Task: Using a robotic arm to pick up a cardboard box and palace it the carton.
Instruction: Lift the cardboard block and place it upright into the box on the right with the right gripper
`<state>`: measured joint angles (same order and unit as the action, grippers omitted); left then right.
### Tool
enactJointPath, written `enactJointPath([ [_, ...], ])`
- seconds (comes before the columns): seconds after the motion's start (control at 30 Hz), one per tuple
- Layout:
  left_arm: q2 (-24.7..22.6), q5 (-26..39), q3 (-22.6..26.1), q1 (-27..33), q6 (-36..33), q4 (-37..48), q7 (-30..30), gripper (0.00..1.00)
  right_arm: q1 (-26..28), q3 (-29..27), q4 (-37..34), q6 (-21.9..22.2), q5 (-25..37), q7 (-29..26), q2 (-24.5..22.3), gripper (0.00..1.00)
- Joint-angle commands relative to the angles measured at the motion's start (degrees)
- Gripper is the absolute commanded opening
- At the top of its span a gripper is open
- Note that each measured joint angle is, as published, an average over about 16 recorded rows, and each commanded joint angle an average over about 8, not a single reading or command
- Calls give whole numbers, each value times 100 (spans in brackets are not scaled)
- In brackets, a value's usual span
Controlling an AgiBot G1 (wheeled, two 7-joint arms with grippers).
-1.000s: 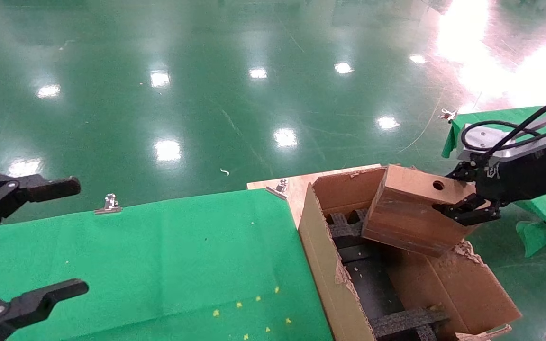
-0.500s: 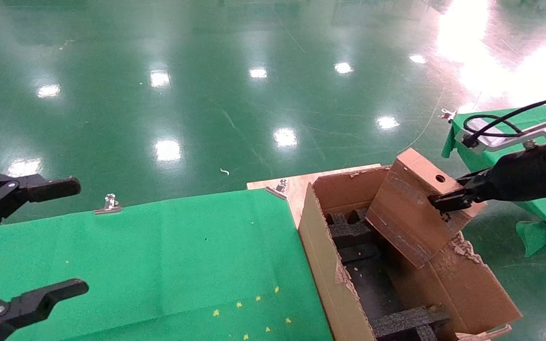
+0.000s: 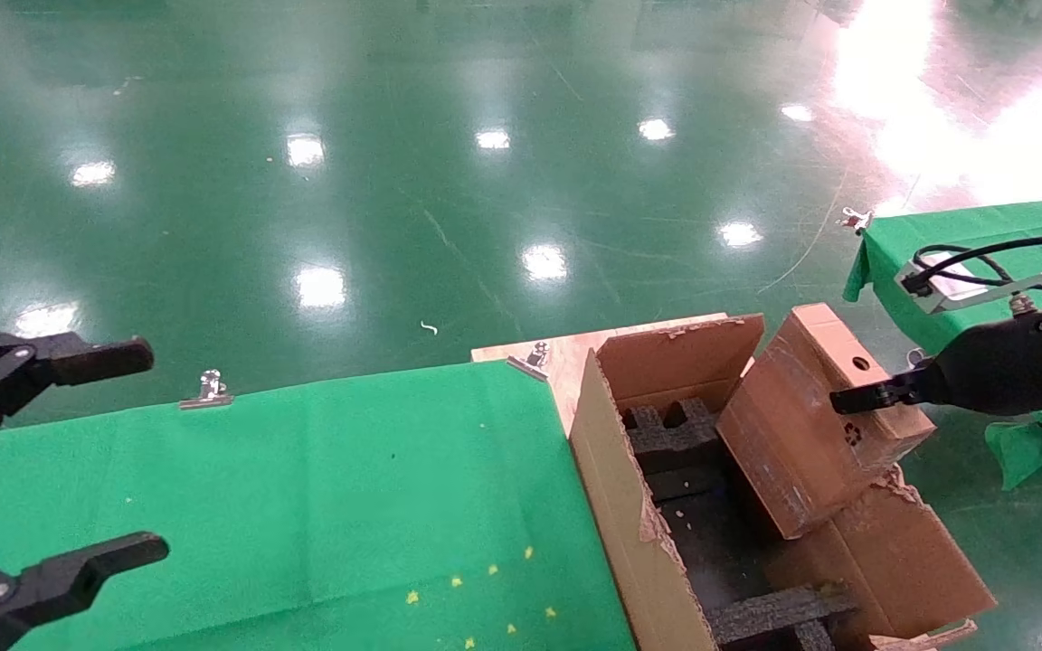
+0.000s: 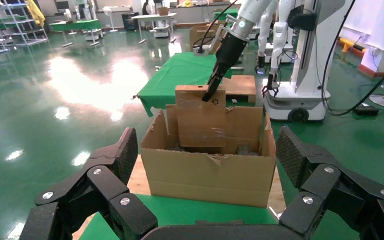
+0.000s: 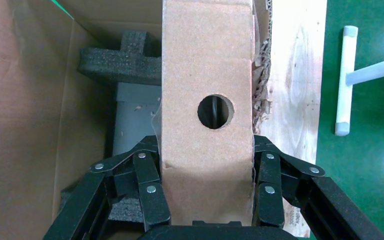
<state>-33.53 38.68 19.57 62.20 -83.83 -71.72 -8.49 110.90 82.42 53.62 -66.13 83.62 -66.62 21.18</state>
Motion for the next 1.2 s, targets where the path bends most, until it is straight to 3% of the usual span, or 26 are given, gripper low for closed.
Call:
enactJointPath([
  [0.03, 0, 0, 0, 0, 0, 0, 0, 100, -2, 2, 28, 5, 5, -11, -7, 0],
  [0.3, 0, -1, 0, 0, 0, 1, 0, 100, -142, 81, 135, 312, 192, -366, -1, 0],
  [0.67, 0, -1, 1, 0, 0, 1, 1, 100, -390, 327, 1064, 801, 926, -1431, -210, 0],
  [1.2, 1, -2, 1, 0, 1, 1, 1, 100, -381, 444, 1747, 608, 1406, -2245, -409, 0],
])
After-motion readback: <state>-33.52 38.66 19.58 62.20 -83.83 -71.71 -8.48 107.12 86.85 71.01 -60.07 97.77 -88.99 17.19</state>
